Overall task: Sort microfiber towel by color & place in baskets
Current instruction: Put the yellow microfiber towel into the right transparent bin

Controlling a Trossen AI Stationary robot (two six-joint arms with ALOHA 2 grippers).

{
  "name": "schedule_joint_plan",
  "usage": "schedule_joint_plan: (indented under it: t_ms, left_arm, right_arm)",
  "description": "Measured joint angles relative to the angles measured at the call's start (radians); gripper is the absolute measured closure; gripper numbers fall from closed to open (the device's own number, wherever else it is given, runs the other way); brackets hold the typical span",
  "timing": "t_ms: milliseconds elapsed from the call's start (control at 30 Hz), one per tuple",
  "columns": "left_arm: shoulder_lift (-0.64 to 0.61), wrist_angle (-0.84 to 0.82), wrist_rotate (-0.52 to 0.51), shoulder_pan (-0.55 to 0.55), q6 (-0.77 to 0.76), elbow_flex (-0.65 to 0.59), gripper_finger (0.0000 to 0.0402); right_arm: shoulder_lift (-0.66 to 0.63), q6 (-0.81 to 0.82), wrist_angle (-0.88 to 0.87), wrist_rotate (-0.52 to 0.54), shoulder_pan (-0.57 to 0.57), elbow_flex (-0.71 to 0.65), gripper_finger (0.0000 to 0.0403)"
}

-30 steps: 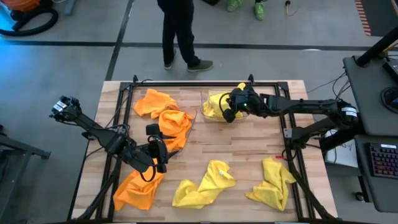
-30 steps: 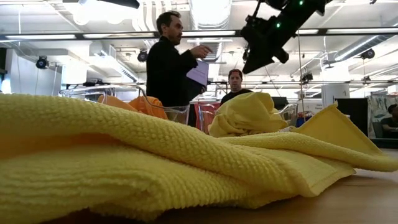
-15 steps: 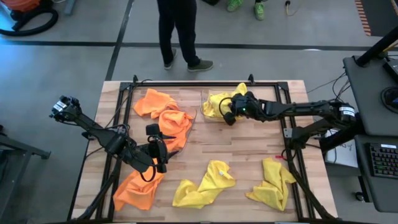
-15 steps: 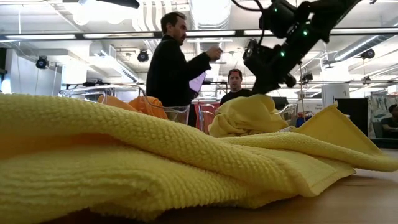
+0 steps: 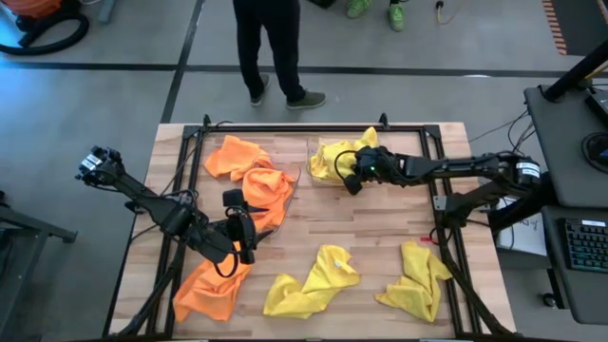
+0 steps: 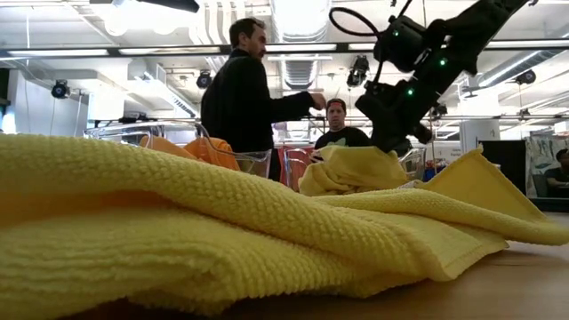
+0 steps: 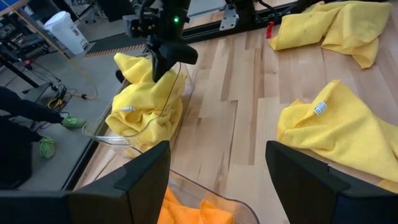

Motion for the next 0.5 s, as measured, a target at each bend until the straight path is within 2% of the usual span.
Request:
schedule_joint_plan:
  t_ms: [500]
  left_arm:
    - [0.000,-0.001,0.000,0.000,-0.010,0.000,0.0154]
  right_arm:
    - [0.084,0.013,0.005,-0.005,-0.028,0.002,0.0394]
